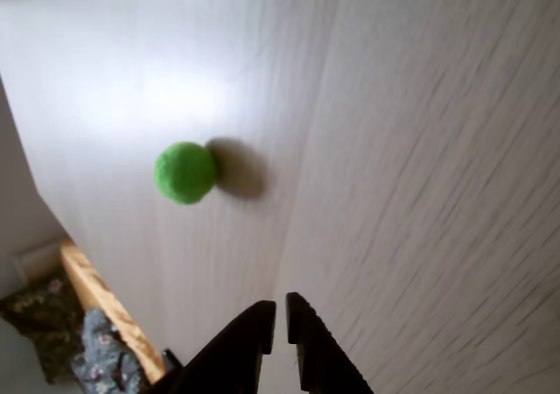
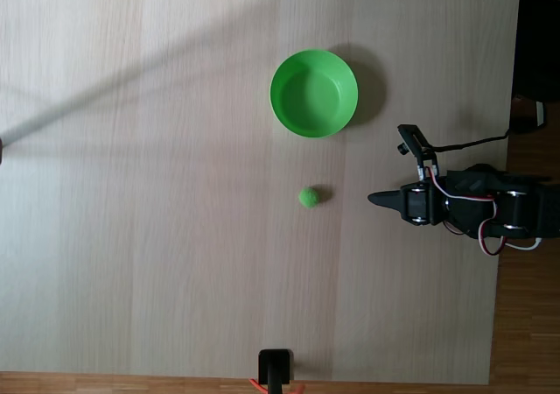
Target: Grasp a green pompom and put it in the green bowl.
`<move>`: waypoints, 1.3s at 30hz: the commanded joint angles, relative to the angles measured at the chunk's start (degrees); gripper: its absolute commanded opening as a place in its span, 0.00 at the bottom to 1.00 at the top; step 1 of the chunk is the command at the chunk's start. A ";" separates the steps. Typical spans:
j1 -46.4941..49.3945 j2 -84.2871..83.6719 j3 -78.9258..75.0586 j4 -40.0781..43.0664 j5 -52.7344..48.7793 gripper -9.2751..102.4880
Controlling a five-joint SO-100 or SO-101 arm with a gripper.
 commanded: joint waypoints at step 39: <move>1.67 -26.19 -22.06 -0.88 -0.26 0.08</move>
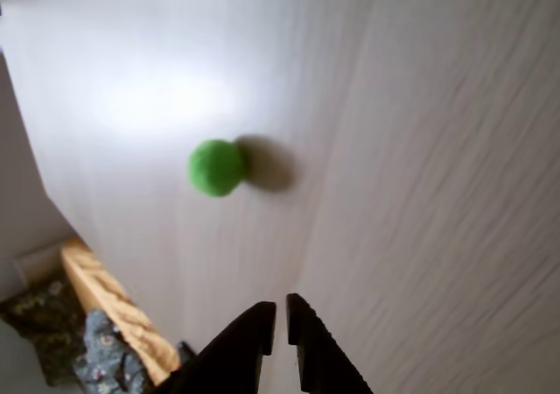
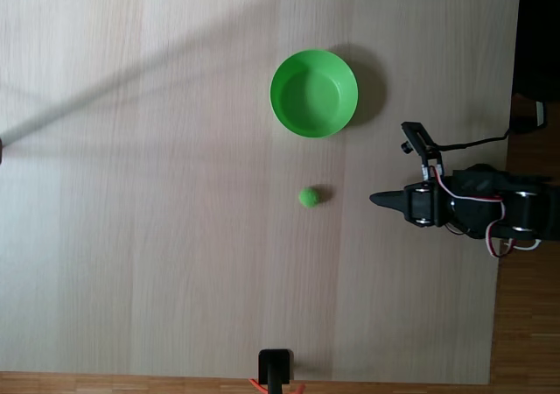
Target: Grasp a green pompom and put it in the green bowl.
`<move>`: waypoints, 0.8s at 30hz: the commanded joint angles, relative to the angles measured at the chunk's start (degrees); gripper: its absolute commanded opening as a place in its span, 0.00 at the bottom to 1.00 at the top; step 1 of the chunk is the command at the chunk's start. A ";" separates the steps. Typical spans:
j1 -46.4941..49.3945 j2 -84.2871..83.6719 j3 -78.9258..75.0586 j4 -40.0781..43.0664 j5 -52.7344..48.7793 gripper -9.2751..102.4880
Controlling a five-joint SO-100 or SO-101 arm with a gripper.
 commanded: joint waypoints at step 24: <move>-1.05 -69.70 -50.54 -8.79 -0.26 0.16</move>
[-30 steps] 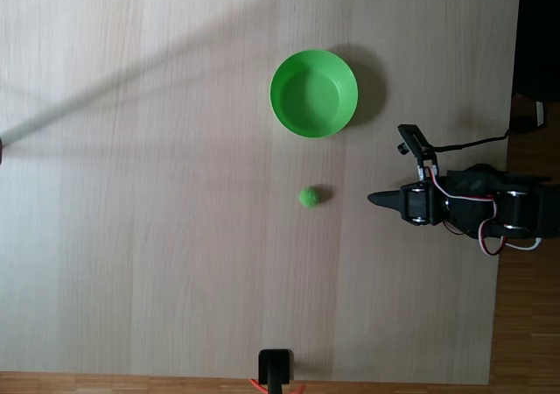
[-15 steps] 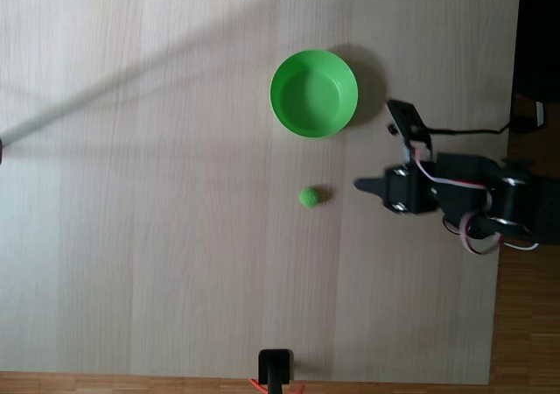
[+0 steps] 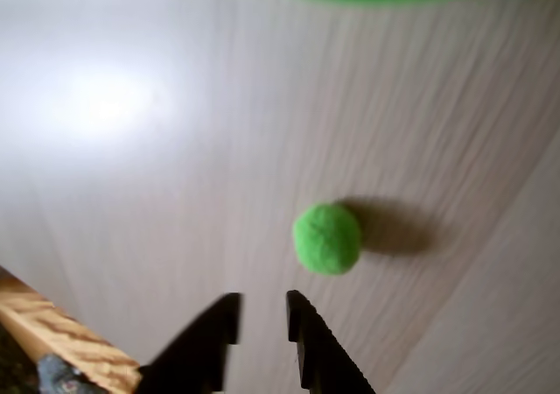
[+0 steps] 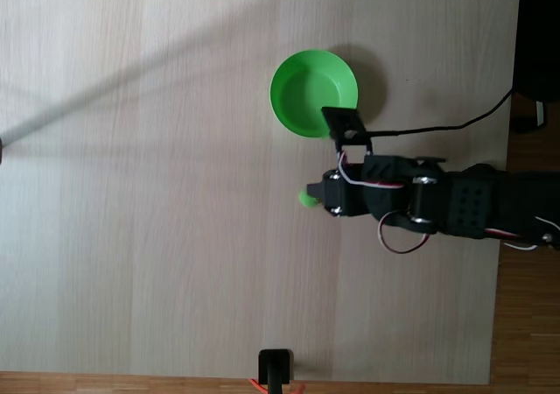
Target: Grasp a green pompom and put it in the green bowl.
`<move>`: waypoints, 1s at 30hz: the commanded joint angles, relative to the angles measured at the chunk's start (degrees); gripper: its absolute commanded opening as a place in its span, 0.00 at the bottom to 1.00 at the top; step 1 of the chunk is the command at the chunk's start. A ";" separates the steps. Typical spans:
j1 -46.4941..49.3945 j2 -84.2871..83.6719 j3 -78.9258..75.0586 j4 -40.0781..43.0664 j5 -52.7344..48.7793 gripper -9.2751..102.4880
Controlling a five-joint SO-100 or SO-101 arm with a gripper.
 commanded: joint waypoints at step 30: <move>-3.52 -18.98 -18.98 16.35 -0.35 0.26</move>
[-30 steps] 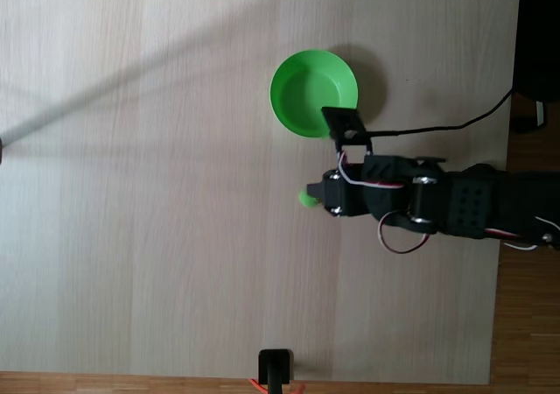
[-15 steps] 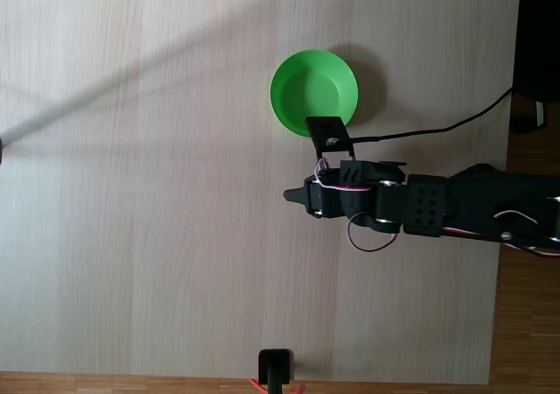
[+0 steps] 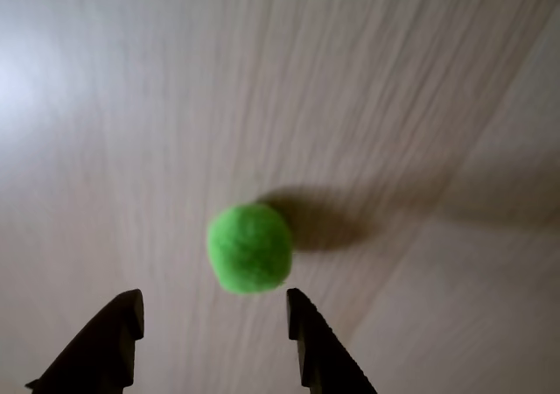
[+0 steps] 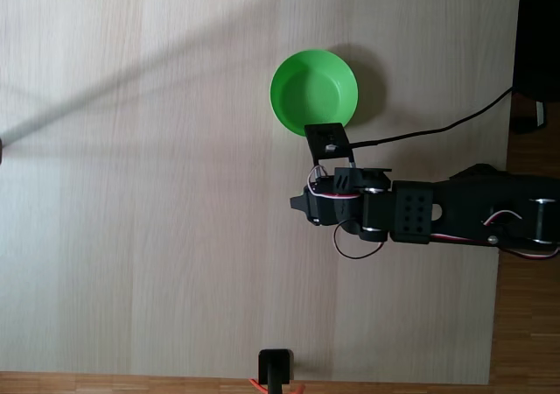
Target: Grasp a green pompom and put it in the green bowl.
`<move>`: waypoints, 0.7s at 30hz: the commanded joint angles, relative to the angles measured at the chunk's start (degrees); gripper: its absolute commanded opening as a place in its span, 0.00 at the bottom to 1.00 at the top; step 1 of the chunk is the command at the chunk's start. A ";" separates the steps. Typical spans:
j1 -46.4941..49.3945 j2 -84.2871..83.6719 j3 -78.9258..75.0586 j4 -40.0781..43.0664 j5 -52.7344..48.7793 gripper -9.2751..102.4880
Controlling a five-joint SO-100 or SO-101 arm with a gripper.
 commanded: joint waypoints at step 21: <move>0.09 -4.66 -0.35 0.97 -0.35 0.26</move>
